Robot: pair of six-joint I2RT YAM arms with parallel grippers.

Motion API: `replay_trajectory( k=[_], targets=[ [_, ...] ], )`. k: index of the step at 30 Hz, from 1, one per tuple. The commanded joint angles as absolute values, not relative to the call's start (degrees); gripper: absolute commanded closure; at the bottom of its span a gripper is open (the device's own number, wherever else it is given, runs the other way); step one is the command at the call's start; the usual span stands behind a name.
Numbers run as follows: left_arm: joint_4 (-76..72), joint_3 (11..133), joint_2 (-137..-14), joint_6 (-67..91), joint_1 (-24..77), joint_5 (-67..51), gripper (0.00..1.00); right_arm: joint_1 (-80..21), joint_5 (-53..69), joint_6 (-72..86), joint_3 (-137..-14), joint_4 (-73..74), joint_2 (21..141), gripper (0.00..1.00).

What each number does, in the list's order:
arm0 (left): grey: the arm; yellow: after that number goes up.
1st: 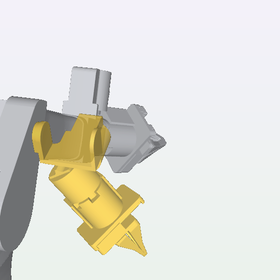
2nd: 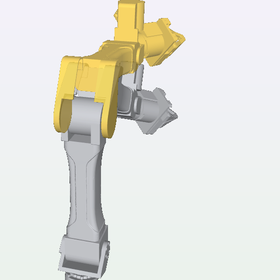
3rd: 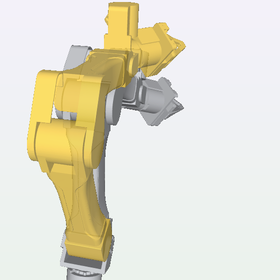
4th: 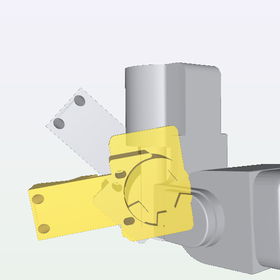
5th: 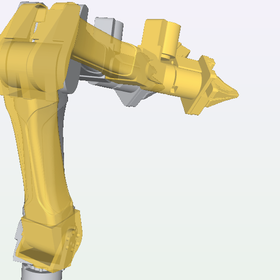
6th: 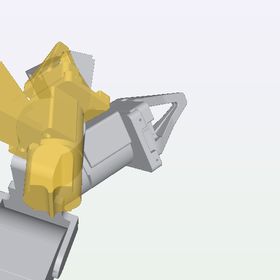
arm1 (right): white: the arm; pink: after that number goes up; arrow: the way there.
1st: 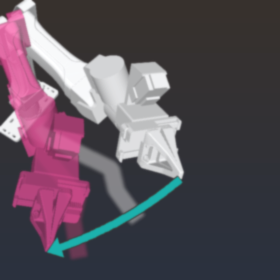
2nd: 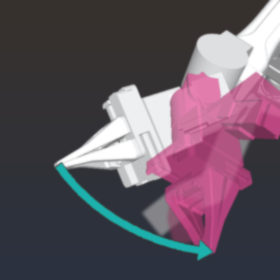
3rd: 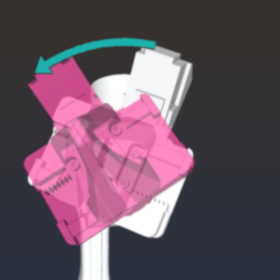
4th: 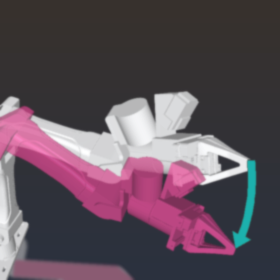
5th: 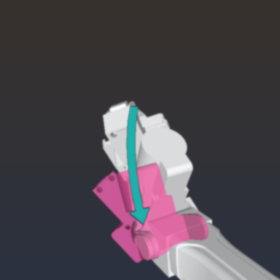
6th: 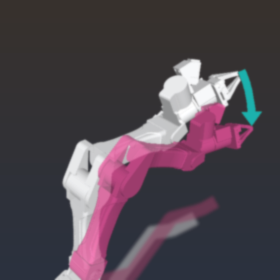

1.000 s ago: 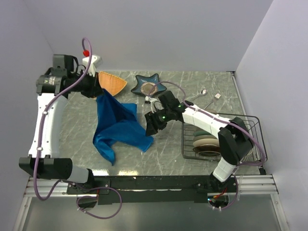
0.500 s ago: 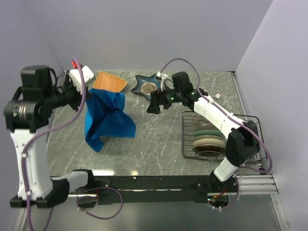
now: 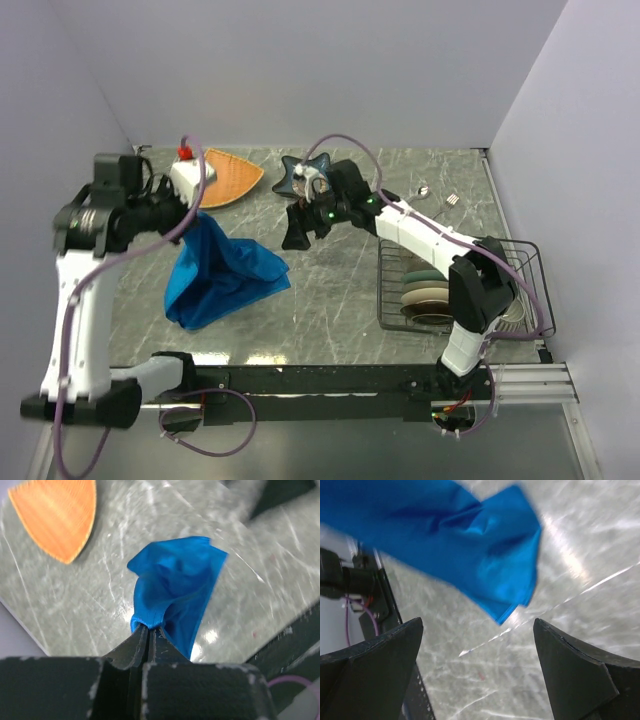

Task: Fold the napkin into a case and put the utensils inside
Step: Pick up the crumpled napkin from the center of the board.

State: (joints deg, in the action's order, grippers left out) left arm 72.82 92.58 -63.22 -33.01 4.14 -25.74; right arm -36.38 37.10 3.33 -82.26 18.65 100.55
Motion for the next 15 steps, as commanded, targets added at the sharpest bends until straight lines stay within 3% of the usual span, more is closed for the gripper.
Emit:
replay_trajectory(
  k=[1,10,15],
  targets=[
    [62.7,93.9,-68.8,-20.6,3.5,-18.8,0.99,-37.2,38.0,3.3,-77.9,13.9,99.4,0.01],
    [52.9,97.8,-77.9,-9.2,0.4,-2.2,0.99,-37.8,38.9,-8.3,-74.0,6.2,101.0,0.01],
    [52.3,100.6,-81.4,-5.5,-3.1,-0.2,0.99,-40.9,36.7,-15.5,-75.2,4.7,103.1,0.04]
  ],
)
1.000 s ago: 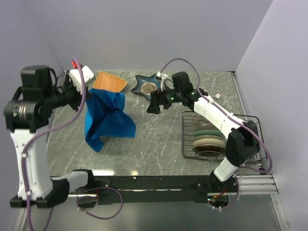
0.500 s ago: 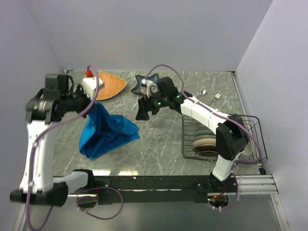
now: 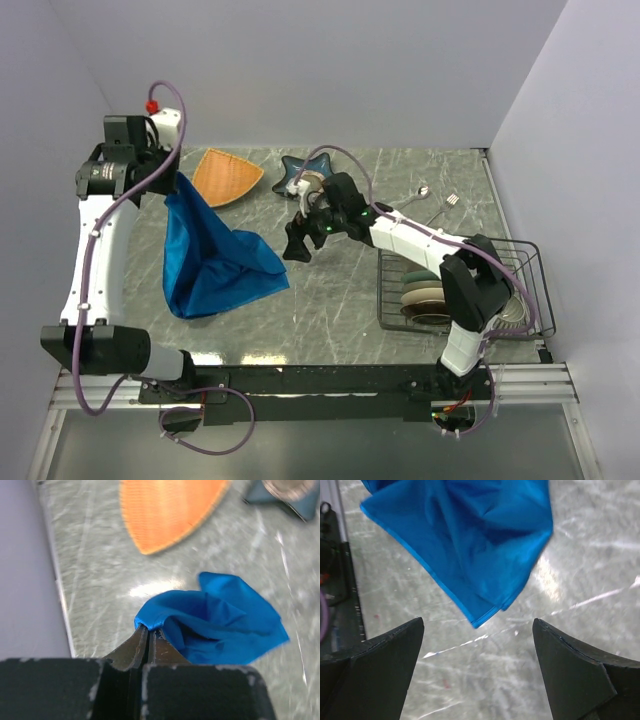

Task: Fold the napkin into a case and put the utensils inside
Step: Pick up the crumpled napkin from the center of the board.

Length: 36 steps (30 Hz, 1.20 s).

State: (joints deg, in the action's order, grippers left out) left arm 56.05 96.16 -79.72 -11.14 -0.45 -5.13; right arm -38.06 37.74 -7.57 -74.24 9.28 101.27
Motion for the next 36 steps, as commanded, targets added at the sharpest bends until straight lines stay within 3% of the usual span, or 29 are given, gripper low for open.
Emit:
replay_trajectory(
  k=[1,23,36],
  targets=[
    [52.4,101.0,-81.8,-5.0,-3.4,-0.2,0.99,-41.3,36.0,-16.2,-75.8,4.7,103.7,0.04],
    [54.3,103.7,-86.4,2.1,-9.1,-1.8,0.99,-52.6,17.0,-17.8,-84.3,-11.3,117.6,0.08],
    [54.2,104.5,-86.7,1.6,-9.5,-2.5,0.99,-58.1,7.1,-17.1,-99.0,-2.7,128.0,0.13]
  ],
)
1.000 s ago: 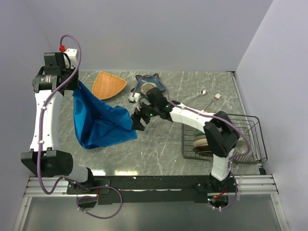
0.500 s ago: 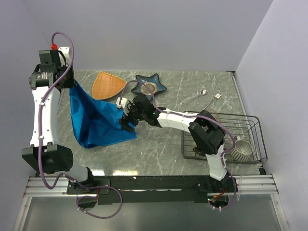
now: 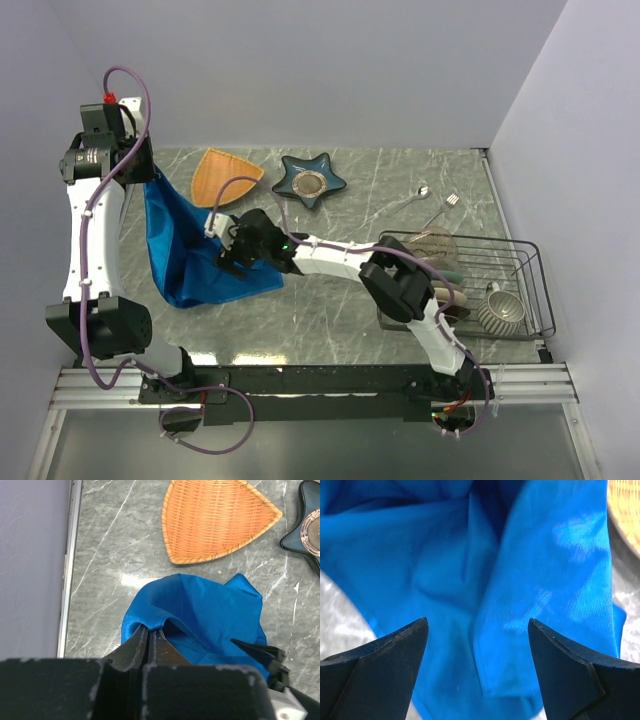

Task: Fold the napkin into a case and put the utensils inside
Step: Pick up the crumpled napkin from the center of the board.

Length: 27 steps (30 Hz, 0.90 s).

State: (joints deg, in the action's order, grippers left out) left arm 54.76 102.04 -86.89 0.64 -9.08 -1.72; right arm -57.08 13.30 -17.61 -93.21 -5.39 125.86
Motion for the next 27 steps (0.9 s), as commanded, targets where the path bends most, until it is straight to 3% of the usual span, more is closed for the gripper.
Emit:
replay_trajectory(
  k=[1,7,16,19,21,27],
  targets=[
    [54.2,104.4,-86.5,1.6,-9.7,-2.6,0.99,-58.3,5.6,-16.9,-100.4,-2.1,128.5,0.14],
    [53.6,103.7,-85.9,1.2,-10.4,-2.9,0.99,-58.3,-1.2,-15.9,-103.3,2.4,131.7,0.22],
    [53.2,103.4,-85.0,0.6,-12.3,-3.3,0.99,-57.8,-4.0,-18.4,-97.3,2.6,129.6,0.53],
    [52.7,102.9,-84.2,0.6,-13.0,-3.2,0.99,-56.7,-3.9,-18.5,-95.1,2.4,126.9,0.7],
    [52.6,102.7,-83.7,-1.6,-13.6,-3.4,0.99,-55.9,-3.0,-18.2,-94.4,3.3,125.6,1.0],
    [52.7,103.8,-82.8,-4.1,-14.2,-3.4,0.99,-50.6,3.1,-15.0,-91.1,5.7,114.2,1.0]
  ],
)
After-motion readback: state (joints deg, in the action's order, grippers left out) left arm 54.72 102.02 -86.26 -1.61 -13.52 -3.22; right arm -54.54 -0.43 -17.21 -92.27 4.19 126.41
